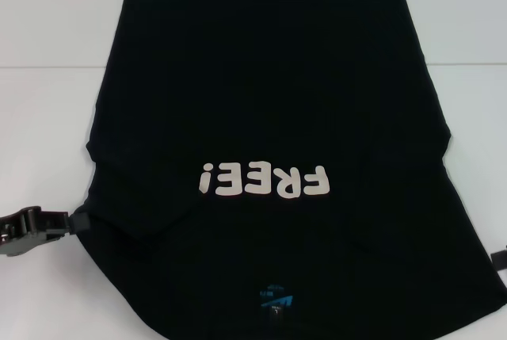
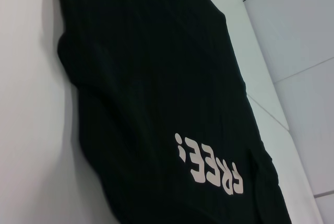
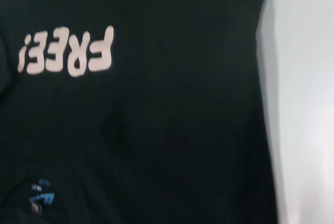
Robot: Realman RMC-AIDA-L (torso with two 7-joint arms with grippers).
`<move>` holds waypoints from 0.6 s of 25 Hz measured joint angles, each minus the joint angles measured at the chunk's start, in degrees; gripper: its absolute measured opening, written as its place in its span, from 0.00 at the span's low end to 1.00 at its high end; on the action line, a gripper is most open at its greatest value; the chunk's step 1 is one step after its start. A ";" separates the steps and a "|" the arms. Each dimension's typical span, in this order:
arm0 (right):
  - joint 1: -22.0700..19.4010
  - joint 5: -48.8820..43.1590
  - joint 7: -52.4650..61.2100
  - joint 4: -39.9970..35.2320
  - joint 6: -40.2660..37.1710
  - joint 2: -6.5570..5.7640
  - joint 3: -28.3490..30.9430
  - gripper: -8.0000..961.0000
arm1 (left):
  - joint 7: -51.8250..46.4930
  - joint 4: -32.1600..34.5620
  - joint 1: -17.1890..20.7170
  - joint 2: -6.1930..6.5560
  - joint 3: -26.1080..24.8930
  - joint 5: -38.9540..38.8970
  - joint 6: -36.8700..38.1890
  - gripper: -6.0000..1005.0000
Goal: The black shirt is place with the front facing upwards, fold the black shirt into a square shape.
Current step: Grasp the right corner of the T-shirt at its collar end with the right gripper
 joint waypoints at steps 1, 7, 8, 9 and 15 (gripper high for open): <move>-0.12 -0.03 -0.22 -0.05 0.04 0.23 -0.44 0.65 | 0.00 -0.20 -0.06 0.00 -0.03 0.00 -0.08 0.03; -0.73 -0.08 -1.24 -0.09 1.49 1.14 -2.28 0.65 | -0.05 -0.69 -0.23 0.04 -0.07 0.00 -0.30 0.03; -0.79 -0.08 -1.27 -0.01 1.82 1.23 -2.50 0.65 | -0.14 -0.70 -0.23 0.04 -0.07 0.00 -0.35 0.03; -0.85 -0.09 -1.33 0.05 1.97 1.29 -2.65 0.65 | -0.19 -0.70 -0.23 0.04 -0.07 0.00 -0.37 0.03; -0.88 -0.14 -1.87 0.19 2.37 2.02 -3.06 0.65 | -0.43 -0.71 -0.32 0.03 -0.06 0.00 -0.45 0.03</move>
